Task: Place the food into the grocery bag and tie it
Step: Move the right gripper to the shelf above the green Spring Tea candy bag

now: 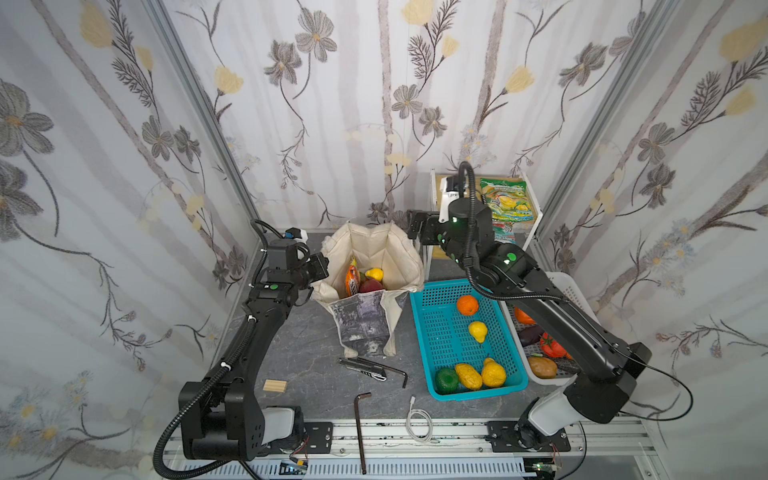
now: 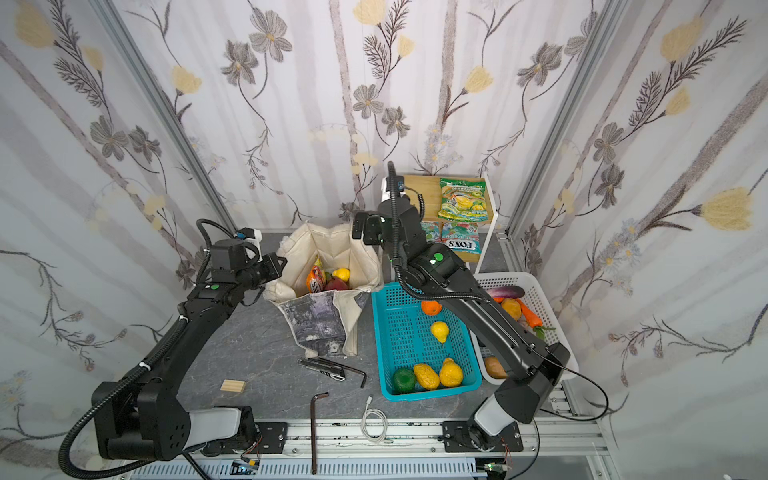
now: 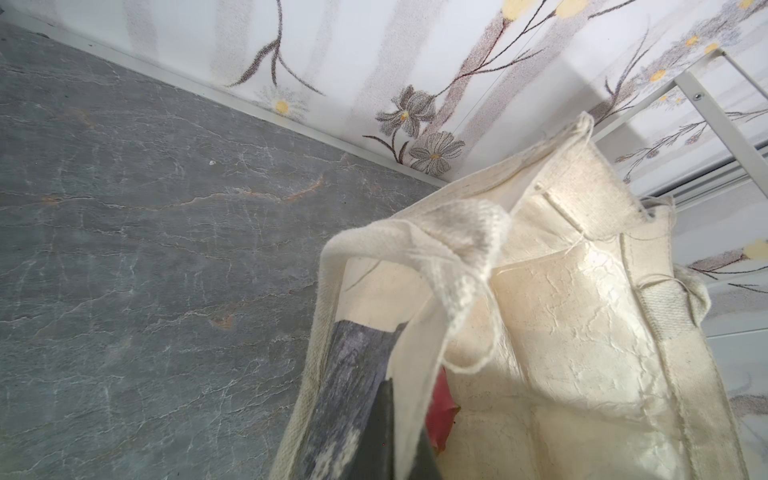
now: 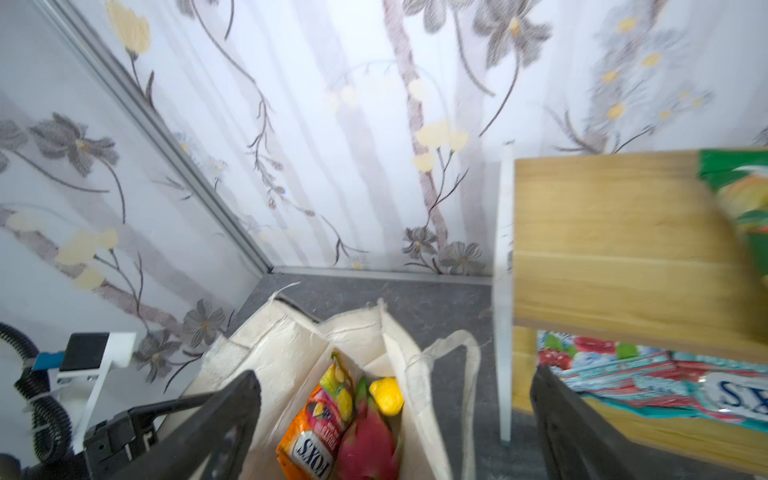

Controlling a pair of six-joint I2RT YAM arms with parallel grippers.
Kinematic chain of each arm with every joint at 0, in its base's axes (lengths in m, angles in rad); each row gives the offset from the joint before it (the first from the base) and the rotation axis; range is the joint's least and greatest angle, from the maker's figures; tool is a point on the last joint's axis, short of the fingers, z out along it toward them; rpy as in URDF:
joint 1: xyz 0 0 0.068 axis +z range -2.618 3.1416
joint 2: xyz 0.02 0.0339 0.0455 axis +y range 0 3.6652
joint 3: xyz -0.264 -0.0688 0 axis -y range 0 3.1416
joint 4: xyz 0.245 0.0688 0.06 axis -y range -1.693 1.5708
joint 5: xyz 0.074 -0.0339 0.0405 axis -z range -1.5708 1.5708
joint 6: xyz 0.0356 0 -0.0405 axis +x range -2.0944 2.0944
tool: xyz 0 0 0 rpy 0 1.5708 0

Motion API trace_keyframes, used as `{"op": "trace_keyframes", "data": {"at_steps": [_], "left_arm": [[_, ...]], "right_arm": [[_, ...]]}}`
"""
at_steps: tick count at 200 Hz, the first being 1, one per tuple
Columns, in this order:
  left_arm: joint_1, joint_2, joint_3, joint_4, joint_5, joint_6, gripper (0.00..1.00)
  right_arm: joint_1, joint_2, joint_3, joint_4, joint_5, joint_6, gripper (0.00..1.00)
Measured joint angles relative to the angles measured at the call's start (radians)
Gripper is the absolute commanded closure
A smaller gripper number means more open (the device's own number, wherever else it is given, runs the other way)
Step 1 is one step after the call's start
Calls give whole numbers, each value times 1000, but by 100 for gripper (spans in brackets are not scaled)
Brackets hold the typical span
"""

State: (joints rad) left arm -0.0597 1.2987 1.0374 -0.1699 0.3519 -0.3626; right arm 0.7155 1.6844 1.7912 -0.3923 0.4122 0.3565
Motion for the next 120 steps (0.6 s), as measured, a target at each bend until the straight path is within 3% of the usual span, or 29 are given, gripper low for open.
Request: {"op": "trace_keyframes", "data": {"at_steps": [38,64,120], "left_arm": [[0,0,0,0,0,0,100],[0,-1,0,0,0,0,100],[0,-2,0,0,0,0,100]], "right_arm": [[-223,-43,-3,-9,-45,-27,0],[-361,3,66,-63,-98,-36,0],[-486,139,190,-193,-136,-73,0]]}}
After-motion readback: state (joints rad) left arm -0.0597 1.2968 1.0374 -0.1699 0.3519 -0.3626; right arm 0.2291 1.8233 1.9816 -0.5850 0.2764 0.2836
